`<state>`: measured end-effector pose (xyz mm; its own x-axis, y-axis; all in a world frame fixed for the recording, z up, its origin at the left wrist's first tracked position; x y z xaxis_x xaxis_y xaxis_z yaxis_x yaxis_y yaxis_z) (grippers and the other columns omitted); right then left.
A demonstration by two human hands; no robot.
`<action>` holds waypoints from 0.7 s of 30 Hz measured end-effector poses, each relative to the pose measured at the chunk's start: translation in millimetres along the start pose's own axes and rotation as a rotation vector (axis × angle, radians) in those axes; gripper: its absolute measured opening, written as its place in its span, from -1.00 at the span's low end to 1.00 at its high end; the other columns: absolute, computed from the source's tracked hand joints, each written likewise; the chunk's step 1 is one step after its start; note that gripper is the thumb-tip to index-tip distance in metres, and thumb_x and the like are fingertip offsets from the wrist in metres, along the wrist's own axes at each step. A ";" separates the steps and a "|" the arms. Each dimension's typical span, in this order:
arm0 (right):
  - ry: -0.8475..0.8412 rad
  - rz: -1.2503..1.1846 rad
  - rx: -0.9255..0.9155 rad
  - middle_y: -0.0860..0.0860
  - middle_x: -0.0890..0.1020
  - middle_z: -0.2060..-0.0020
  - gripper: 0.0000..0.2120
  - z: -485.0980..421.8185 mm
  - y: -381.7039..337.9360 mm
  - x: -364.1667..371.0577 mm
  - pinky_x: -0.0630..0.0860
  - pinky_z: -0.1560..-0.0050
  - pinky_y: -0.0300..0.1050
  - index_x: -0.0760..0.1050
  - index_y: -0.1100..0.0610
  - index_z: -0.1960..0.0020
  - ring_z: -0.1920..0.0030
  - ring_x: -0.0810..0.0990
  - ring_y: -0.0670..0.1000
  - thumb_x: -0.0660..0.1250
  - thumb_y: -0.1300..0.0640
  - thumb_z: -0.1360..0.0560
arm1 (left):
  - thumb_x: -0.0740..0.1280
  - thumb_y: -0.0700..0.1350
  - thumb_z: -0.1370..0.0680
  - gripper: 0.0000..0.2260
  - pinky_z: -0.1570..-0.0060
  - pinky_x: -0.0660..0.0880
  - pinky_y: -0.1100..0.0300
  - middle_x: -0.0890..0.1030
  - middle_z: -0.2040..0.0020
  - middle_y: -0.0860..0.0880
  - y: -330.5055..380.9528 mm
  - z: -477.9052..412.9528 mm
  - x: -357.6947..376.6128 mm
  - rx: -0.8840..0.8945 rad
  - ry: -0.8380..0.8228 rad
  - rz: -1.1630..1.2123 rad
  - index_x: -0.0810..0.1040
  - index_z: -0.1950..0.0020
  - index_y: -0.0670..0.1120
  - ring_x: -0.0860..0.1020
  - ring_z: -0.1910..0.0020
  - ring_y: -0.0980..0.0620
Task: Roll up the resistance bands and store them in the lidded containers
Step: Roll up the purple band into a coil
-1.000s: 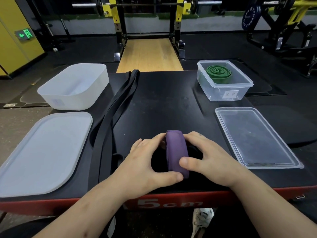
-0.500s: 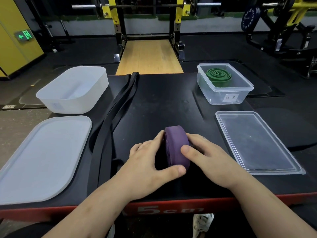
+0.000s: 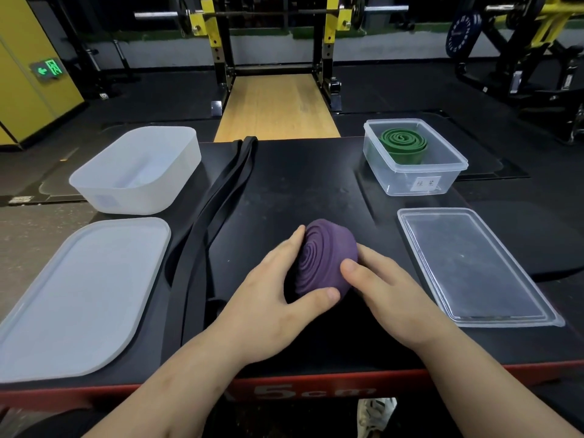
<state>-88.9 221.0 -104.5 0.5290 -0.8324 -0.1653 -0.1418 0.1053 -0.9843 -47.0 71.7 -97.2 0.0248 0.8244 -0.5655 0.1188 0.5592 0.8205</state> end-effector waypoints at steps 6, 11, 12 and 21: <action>-0.074 -0.036 -0.009 -0.04 0.57 -0.40 -0.36 1.6 -3.4 -6.9 0.38 -0.49 0.23 0.42 -0.18 -0.47 -0.44 0.51 0.03 0.54 -0.10 -0.44 | 0.53 0.19 -0.37 -0.07 -0.46 0.24 0.29 0.19 -0.50 0.39 20.1 -7.4 -20.4 0.121 -0.067 -0.245 0.09 -0.62 0.25 0.19 -0.50 0.37; -0.172 0.498 0.104 -0.43 0.19 -0.55 0.14 12.7 5.6 -16.0 0.21 -0.60 -0.07 -0.04 -0.47 -0.57 -0.54 0.15 -0.38 0.64 -0.16 -0.25 | 0.45 0.30 -0.33 0.00 -0.54 0.13 0.24 -0.02 -0.62 0.27 4.8 -4.9 5.2 0.190 -0.312 -0.530 -0.04 -0.64 0.25 0.00 -0.57 0.34; -0.230 0.570 0.131 -0.44 0.12 -0.56 0.19 14.3 7.1 -10.8 0.19 -0.60 -0.12 -0.13 -0.50 -0.56 -0.56 0.09 -0.38 0.63 -0.16 -0.24 | 0.44 0.29 -0.34 0.00 -0.54 0.13 0.24 -0.04 -0.63 0.25 3.3 -3.9 10.9 0.210 -0.351 -0.562 -0.04 -0.65 0.24 -0.03 -0.58 0.33; -0.299 0.658 0.132 -0.52 0.13 -0.45 0.25 13.6 13.7 -8.1 0.12 -0.61 -0.14 -0.14 -0.41 -0.60 -0.62 0.02 -0.21 0.64 -0.18 -0.20 | 0.50 0.26 -0.36 -0.02 -0.46 0.27 0.30 -0.15 -0.59 0.20 11.5 -7.9 14.6 0.318 -0.403 -0.561 0.06 -0.65 0.15 0.07 -0.55 0.32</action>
<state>-83.8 236.6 -117.5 0.5779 -0.3921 -0.7158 -0.4168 0.6123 -0.6718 -53.2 90.9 -95.3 0.2298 0.2940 -0.9278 0.4998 0.7824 0.3717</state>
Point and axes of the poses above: each hand's wrist, its own z-axis away from the middle knuckle, its own x-axis out of the palm, y = z × x, the point moved 8 cm from there along -z, towards the middle knuckle
